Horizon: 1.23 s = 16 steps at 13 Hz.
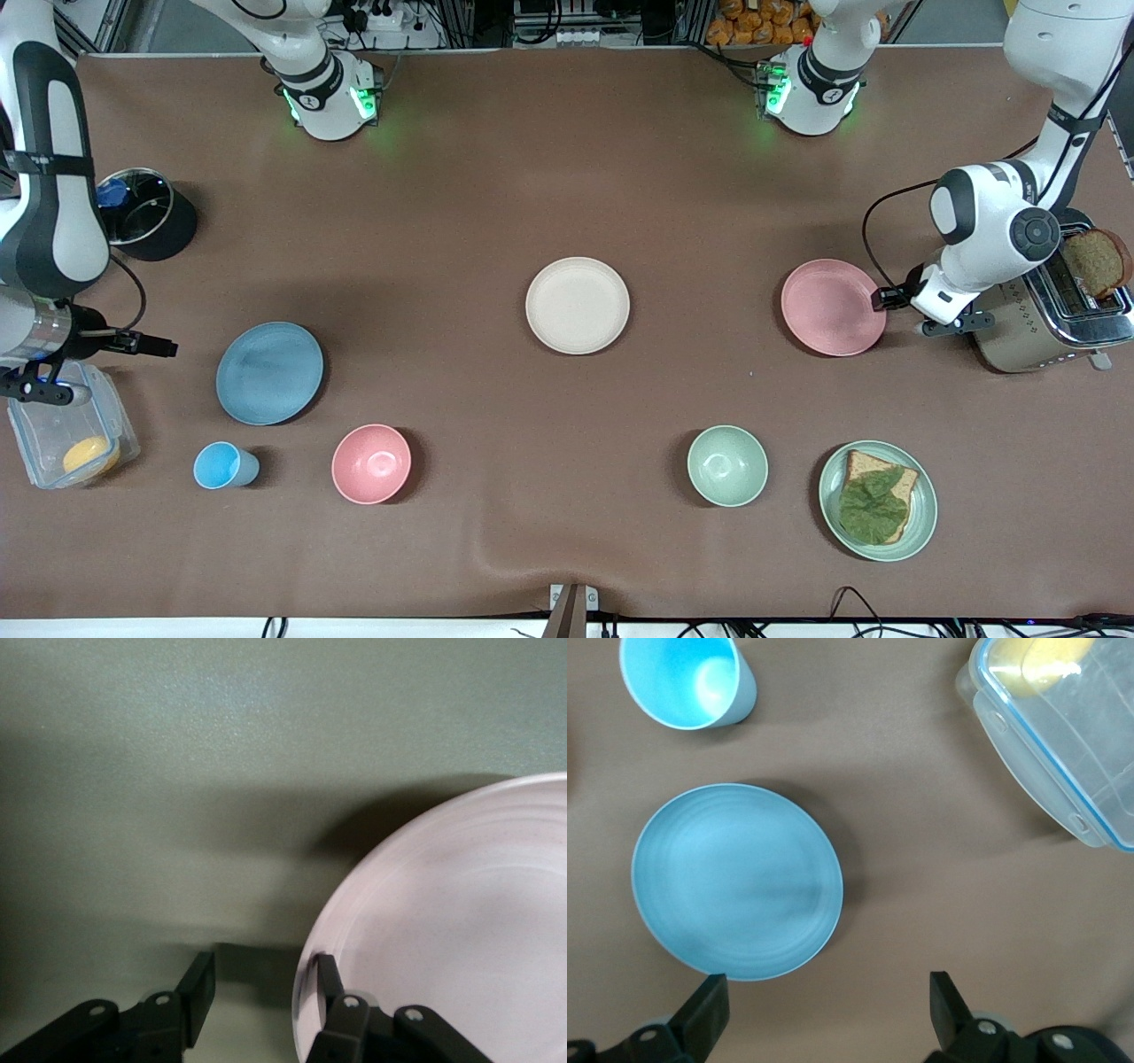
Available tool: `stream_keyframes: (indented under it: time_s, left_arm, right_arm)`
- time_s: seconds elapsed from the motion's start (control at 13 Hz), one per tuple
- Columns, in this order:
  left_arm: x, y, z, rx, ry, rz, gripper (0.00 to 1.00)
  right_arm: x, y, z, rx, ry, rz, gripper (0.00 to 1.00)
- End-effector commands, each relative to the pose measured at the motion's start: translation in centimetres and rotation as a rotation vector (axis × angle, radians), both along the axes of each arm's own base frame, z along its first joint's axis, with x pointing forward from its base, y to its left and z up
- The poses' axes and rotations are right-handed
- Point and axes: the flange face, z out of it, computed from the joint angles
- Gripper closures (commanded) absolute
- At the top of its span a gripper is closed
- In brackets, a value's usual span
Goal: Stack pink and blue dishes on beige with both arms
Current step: 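Grip the pink plate with the left gripper while the right gripper nears the blue plate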
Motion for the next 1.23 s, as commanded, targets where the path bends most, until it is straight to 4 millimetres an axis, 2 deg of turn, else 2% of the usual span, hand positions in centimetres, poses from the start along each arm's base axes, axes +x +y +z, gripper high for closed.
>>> stream_keyframes:
  time_s: [0.0, 0.23, 0.38, 0.46, 0.54, 0.69, 0.92, 1.15]
  left_arm:
    - [0.8, -1.3, 0.5, 0.006, -0.023, -0.017, 1.00]
    - [1.8, -2.1, 3.2, 0.013, -0.069, -0.037, 1.00]
    - [2.1, -3.9, 5.8, 0.015, -0.093, -0.088, 1.00]
    - [2.6, -5.5, 7.8, 0.020, -0.125, -0.112, 1.00]
    - [2.9, -7.9, 9.7, 0.018, -0.153, -0.146, 1.00]
    - [4.0, -11.4, 13.1, 0.016, -0.173, -0.154, 1.00]
    - [5.3, -20.8, 17.4, -0.036, -0.145, -0.071, 1.00]
    - [3.7, -28.3, 17.6, -0.072, -0.128, -0.016, 1.00]
  right_arm:
    - [0.6, -0.8, -1.5, 0.016, -0.016, 0.002, 0.00]
    - [1.0, -3.1, -4.6, 0.011, -0.040, 0.014, 0.00]
    - [1.2, -3.9, -6.4, 0.004, -0.054, 0.007, 0.00]
    - [1.5, -4.1, -7.4, 0.001, -0.064, 0.018, 0.00]
    - [1.5, -4.9, -8.3, -0.001, -0.073, 0.030, 0.00]
    - [1.5, -5.6, -9.2, -0.003, -0.082, 0.047, 0.00]
    - [1.5, -5.5, -9.4, -0.001, -0.079, 0.046, 0.00]
    - [1.6, -5.1, -9.6, 0.000, -0.078, 0.053, 0.00]
